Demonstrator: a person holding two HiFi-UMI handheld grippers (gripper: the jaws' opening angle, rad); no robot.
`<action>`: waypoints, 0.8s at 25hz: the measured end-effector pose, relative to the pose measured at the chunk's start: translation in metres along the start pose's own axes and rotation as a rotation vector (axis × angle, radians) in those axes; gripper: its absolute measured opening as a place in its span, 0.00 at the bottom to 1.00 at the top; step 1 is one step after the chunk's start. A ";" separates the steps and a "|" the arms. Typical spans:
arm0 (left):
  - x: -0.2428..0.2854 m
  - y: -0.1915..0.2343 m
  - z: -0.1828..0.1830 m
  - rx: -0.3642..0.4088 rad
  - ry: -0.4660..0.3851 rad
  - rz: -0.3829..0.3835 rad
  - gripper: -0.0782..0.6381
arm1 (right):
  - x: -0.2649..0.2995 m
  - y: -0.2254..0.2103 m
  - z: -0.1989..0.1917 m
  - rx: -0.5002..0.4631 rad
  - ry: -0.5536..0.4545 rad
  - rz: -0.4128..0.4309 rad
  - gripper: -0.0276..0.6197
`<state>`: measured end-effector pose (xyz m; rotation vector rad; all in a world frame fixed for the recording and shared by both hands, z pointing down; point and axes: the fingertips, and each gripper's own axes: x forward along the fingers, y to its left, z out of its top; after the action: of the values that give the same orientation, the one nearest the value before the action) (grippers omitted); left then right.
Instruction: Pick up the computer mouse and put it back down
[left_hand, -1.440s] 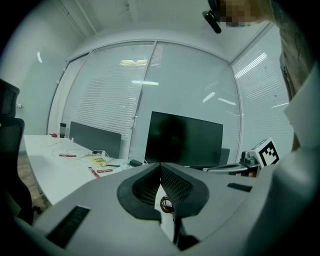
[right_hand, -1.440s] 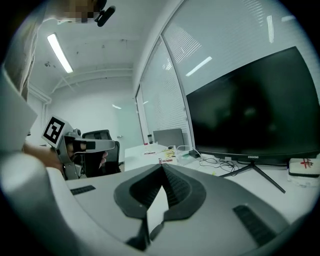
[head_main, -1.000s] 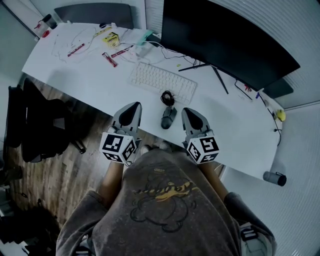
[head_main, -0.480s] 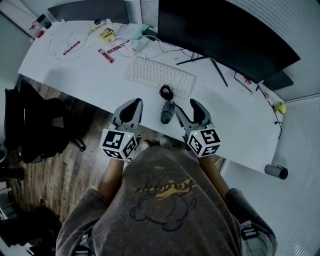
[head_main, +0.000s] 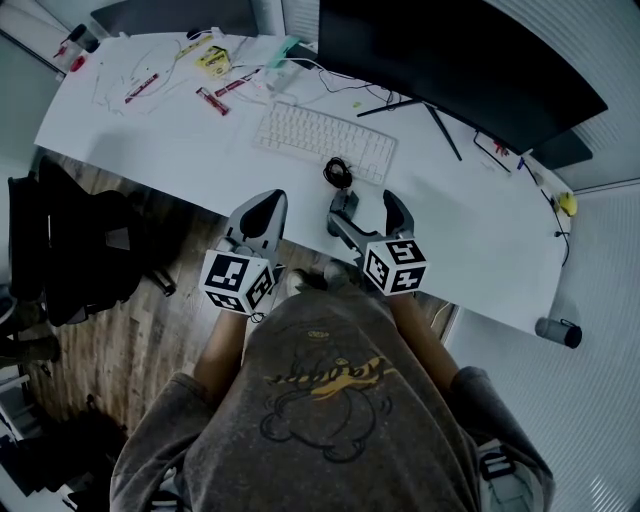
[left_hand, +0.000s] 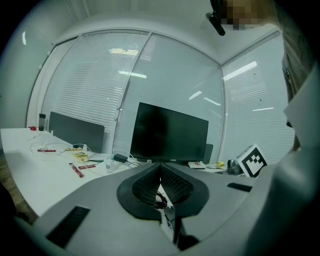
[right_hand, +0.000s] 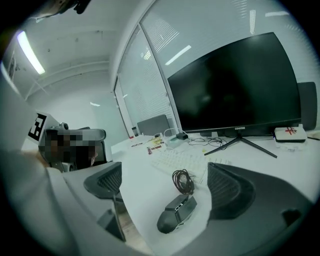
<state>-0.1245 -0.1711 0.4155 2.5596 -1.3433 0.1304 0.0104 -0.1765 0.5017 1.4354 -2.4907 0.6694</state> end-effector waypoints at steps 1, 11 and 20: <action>0.000 -0.001 -0.002 0.000 0.004 -0.006 0.13 | 0.003 0.000 -0.006 -0.002 0.013 -0.009 0.85; -0.004 0.001 -0.010 -0.008 0.026 -0.044 0.13 | 0.037 -0.007 -0.068 0.024 0.158 -0.073 0.85; -0.011 0.010 -0.012 -0.003 0.039 -0.038 0.13 | 0.068 -0.027 -0.104 0.010 0.237 -0.125 0.82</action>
<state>-0.1390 -0.1650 0.4264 2.5644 -1.2792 0.1703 -0.0073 -0.1915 0.6266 1.4104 -2.2024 0.7787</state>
